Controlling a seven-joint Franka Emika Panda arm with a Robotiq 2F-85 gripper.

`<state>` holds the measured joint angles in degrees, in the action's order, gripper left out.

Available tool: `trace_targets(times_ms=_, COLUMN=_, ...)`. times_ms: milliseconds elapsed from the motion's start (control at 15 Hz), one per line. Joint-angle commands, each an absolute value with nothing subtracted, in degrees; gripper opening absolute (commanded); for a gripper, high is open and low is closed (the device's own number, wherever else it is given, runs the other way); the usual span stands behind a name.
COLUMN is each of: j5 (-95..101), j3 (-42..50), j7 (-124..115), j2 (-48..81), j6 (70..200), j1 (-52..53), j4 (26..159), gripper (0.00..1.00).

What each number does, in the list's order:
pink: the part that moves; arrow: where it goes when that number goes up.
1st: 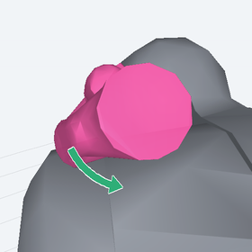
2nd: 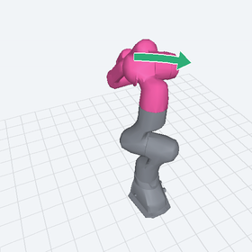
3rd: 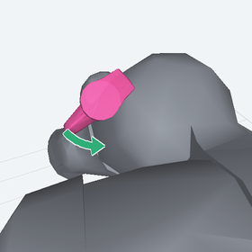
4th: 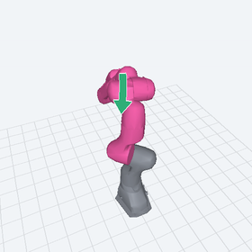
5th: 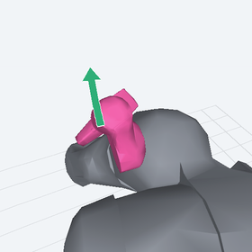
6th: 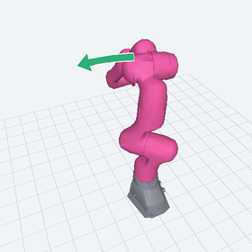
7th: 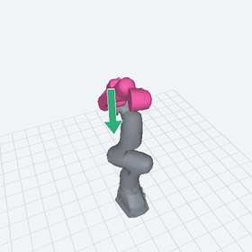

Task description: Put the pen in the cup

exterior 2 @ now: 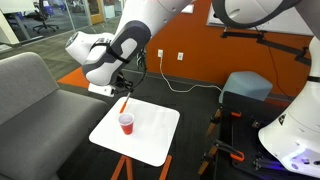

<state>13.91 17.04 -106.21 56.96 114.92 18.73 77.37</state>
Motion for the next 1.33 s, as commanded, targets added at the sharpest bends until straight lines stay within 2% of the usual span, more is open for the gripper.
trace_targets(times_ms=0, j5=18.19, j3=16.18, j7=-107.74, j2=53.77, j6=114.53, j1=20.15, j4=81.18, gripper=0.03)
trace_targets(times_ms=533, j5=23.02, j3=14.94, j7=-108.35, j2=51.83, j6=113.55, j1=22.43, j4=84.41, gripper=0.03)
trace_targets(times_ms=1267, j5=29.49, j3=14.54, j7=-115.54, j2=55.83, j6=114.01, j1=25.59, j4=84.14, gripper=0.03)
